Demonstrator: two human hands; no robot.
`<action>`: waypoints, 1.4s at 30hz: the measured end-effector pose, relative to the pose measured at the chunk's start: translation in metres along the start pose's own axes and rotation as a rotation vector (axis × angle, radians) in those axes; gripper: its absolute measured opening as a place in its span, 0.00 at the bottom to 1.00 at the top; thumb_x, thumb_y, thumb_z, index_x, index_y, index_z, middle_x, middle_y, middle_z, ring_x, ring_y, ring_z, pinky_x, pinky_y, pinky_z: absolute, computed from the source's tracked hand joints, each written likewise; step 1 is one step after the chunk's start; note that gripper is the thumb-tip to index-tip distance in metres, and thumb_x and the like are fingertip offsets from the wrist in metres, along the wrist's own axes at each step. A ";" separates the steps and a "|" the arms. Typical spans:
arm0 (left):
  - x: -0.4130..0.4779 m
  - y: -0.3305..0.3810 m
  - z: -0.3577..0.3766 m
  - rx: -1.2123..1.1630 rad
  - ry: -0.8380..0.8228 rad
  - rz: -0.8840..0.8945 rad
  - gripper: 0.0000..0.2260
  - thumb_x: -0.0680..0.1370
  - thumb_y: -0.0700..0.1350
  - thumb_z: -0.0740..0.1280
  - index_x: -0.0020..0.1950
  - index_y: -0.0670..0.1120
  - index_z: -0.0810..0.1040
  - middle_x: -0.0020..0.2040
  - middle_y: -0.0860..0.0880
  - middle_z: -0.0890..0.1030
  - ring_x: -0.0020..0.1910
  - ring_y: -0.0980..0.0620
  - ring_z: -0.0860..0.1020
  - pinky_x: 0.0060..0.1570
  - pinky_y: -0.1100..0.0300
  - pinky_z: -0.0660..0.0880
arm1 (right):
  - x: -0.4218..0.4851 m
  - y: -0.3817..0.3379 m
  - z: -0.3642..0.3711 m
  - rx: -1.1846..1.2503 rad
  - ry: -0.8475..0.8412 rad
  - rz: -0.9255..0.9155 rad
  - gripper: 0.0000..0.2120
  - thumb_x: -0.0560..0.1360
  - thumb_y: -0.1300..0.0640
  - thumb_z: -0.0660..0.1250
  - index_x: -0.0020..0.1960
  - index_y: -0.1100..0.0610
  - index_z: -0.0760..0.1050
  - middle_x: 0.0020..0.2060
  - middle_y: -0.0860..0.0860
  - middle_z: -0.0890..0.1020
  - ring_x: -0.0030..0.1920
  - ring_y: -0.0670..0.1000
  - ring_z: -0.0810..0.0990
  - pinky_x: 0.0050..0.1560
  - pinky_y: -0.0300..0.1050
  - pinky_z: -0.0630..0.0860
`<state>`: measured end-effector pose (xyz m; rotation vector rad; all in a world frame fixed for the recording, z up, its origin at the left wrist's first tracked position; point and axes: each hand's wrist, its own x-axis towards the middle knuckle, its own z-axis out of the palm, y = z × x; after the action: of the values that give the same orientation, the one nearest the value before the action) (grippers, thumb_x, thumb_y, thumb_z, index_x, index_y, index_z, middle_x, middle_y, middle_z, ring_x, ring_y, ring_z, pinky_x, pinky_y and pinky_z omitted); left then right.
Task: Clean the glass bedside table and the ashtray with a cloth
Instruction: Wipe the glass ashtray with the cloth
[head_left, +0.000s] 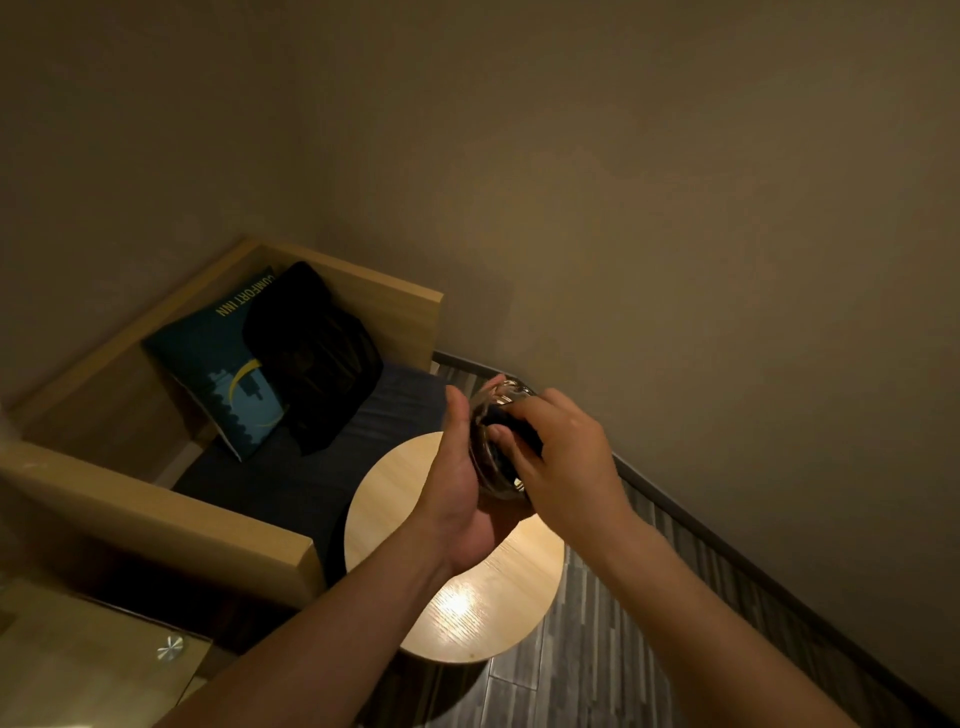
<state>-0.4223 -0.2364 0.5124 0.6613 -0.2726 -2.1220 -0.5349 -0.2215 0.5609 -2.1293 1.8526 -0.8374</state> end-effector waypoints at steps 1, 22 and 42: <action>0.000 0.000 0.000 0.002 -0.004 -0.011 0.35 0.73 0.71 0.62 0.70 0.49 0.78 0.64 0.38 0.83 0.64 0.38 0.82 0.60 0.42 0.80 | 0.001 0.003 -0.002 -0.003 -0.019 -0.021 0.10 0.80 0.53 0.69 0.59 0.55 0.82 0.47 0.45 0.76 0.47 0.47 0.76 0.46 0.36 0.75; -0.004 0.022 -0.003 -0.108 -0.025 -0.124 0.28 0.79 0.62 0.66 0.67 0.42 0.82 0.65 0.35 0.82 0.60 0.35 0.83 0.58 0.41 0.81 | 0.005 0.008 -0.002 -0.017 -0.099 -0.186 0.13 0.77 0.57 0.72 0.61 0.55 0.83 0.55 0.50 0.80 0.54 0.52 0.80 0.53 0.43 0.79; -0.002 0.030 -0.011 -0.096 -0.094 -0.143 0.26 0.80 0.59 0.60 0.63 0.42 0.85 0.65 0.36 0.82 0.64 0.34 0.80 0.67 0.36 0.72 | 0.015 0.010 -0.010 -0.223 -0.229 -0.381 0.13 0.77 0.59 0.72 0.62 0.57 0.82 0.55 0.54 0.82 0.52 0.55 0.82 0.50 0.39 0.74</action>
<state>-0.3950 -0.2517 0.5166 0.5398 -0.1779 -2.2909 -0.5477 -0.2360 0.5685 -2.6414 1.5113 -0.4380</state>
